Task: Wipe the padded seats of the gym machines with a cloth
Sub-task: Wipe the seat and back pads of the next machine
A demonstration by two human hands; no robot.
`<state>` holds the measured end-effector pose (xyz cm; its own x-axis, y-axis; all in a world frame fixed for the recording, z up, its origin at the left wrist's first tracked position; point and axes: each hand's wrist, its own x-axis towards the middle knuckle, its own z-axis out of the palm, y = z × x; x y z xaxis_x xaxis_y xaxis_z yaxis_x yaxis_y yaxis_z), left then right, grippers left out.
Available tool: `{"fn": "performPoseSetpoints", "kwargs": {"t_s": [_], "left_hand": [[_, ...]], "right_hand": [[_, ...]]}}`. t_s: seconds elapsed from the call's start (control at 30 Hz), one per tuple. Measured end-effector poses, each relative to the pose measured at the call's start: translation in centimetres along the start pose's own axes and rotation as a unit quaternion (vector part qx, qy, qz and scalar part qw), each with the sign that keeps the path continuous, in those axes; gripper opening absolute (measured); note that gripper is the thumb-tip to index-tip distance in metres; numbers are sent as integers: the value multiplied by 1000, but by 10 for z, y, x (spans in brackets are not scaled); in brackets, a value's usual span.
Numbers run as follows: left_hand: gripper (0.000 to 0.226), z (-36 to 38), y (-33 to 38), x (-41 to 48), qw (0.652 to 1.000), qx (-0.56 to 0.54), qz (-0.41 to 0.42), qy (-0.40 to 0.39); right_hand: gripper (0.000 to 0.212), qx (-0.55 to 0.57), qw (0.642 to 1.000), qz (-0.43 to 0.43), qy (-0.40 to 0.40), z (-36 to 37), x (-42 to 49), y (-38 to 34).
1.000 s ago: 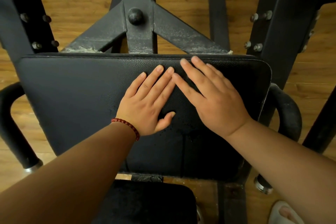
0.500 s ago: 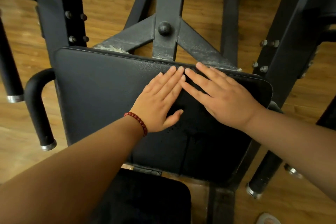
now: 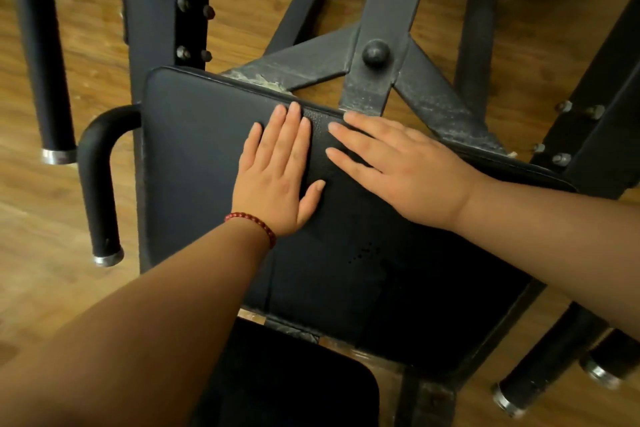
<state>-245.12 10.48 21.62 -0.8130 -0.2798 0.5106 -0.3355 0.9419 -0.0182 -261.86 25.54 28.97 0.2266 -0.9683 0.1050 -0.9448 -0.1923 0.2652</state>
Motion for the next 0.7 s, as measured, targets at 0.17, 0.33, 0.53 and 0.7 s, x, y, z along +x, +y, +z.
{"fn": "performPoseSetpoints", "kwargs": {"t_s": [0.17, 0.33, 0.53, 0.7], "left_hand": [[72, 0, 0, -1, 1000, -1, 0, 10], [71, 1, 0, -2, 1000, -1, -3, 5], [72, 1, -2, -2, 1000, -1, -1, 9], [71, 2, -1, -2, 1000, -3, -2, 13]], "right_hand": [[47, -20, 998, -43, -44, -10, -41, 8], [49, -32, 999, -35, -13, -5, -5, -2], [47, -27, 997, -51, -43, -4, -19, 1], [47, -36, 994, -84, -57, -10, -39, 11]]}}
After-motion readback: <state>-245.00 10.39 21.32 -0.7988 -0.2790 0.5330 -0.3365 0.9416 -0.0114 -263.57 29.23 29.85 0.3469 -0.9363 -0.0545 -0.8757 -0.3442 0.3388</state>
